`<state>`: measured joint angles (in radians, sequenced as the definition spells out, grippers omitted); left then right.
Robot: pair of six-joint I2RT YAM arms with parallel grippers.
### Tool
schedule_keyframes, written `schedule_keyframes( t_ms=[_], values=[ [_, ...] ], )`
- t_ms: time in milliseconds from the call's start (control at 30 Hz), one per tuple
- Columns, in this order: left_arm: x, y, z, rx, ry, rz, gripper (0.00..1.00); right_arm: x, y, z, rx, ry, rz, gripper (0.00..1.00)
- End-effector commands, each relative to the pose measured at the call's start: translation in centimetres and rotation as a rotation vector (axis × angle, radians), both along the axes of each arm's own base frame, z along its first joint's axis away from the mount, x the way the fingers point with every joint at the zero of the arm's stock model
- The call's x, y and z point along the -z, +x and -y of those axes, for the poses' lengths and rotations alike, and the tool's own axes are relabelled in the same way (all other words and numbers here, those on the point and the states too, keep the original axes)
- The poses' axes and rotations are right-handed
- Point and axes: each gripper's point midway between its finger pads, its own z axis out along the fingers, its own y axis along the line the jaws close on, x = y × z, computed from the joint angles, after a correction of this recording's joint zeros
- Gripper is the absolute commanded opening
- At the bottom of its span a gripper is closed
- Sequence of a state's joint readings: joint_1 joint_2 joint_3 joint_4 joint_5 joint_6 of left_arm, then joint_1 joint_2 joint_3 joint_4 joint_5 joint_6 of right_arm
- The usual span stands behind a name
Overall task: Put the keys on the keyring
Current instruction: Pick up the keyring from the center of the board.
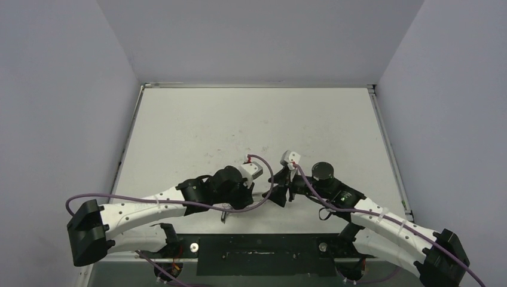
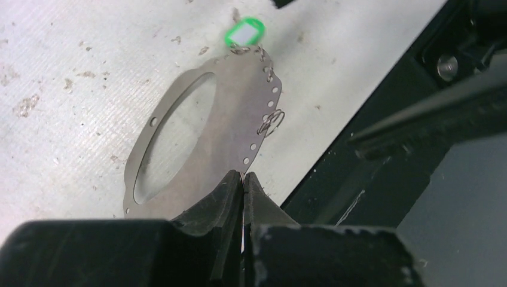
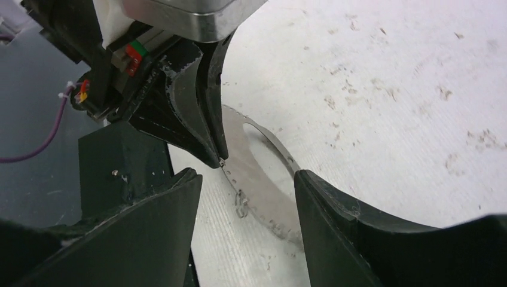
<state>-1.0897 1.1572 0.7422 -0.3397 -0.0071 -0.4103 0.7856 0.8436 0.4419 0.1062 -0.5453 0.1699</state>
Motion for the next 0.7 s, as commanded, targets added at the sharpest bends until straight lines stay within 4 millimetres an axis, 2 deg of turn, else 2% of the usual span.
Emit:
schedule_keyframes(
  t_ms=[0,367,667],
  values=[
    [-3.5,-0.6,1.2,0.193,-0.158,0.171,0.00,-2.9,-1.2,-2.2,-0.195,0.098,0.201,0.58],
    [-4.9,-2.2,0.4,0.336,-0.260,0.311,0.00,-2.0,-2.6,-4.2,-0.346,0.106,0.295,0.44],
    [-5.8,-1.9,0.2,0.349,-0.279,0.380,0.00,0.0,-4.0,-5.1,-0.424,0.071,0.281,0.38]
  ],
)
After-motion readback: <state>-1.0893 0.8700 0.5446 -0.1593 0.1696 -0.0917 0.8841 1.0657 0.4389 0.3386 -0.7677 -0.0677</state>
